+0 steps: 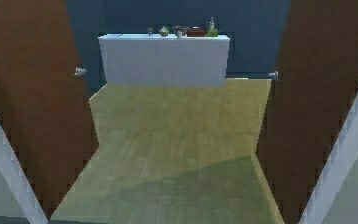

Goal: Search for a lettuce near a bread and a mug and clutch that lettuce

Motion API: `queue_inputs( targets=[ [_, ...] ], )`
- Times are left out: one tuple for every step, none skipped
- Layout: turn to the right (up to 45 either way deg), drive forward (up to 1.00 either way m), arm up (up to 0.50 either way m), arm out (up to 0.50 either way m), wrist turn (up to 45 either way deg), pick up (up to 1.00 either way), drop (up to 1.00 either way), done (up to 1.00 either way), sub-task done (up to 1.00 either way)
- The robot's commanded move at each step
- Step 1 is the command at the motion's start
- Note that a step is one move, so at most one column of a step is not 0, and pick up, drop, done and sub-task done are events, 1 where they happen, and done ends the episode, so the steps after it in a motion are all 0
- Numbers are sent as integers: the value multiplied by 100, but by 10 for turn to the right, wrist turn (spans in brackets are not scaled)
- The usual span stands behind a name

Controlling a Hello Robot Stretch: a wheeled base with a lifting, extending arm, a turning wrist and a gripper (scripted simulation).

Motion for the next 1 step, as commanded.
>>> queue_inputs(
  targets=[
    [30, 0, 0, 0, 0, 0, 0, 0, 0]
  ],
)
